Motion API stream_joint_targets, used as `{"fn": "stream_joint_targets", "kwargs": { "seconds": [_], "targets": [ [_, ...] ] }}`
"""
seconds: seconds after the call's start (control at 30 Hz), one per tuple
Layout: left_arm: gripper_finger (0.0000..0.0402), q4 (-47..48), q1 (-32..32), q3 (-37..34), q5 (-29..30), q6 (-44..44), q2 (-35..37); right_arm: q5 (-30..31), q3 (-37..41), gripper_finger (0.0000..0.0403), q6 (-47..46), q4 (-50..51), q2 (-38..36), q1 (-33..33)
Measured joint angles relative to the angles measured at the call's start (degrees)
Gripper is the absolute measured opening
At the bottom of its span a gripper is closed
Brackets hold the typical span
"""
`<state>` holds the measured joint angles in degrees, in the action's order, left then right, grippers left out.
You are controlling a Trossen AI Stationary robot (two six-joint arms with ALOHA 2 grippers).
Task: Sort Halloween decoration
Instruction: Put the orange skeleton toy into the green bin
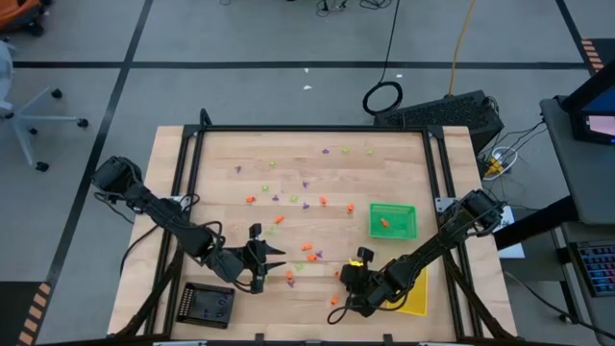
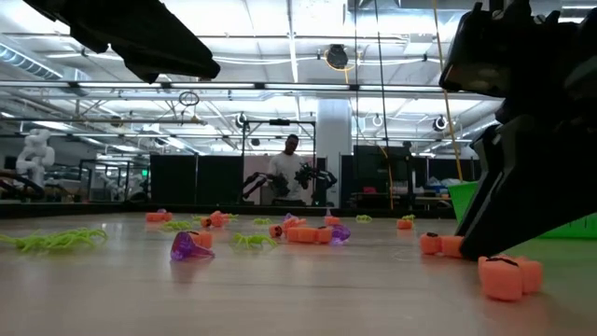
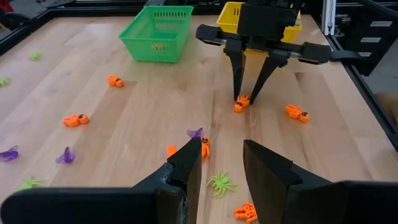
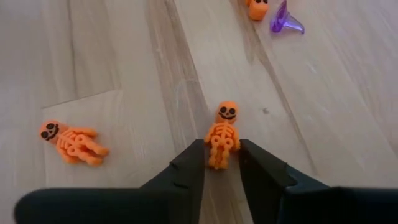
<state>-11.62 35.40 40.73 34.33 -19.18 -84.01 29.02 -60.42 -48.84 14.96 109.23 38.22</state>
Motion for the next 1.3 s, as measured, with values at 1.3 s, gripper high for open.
{"fn": "stream_joint_targets", "kwargs": {
  "seconds": [1.3],
  "targets": [
    [0.0116, 0.0, 0.0, 0.0, 0.2, -0.2, 0.0, -1.0, -8.3, 0.0018, 12.2, 2.1, 0.1, 0.1]
  ]
}}
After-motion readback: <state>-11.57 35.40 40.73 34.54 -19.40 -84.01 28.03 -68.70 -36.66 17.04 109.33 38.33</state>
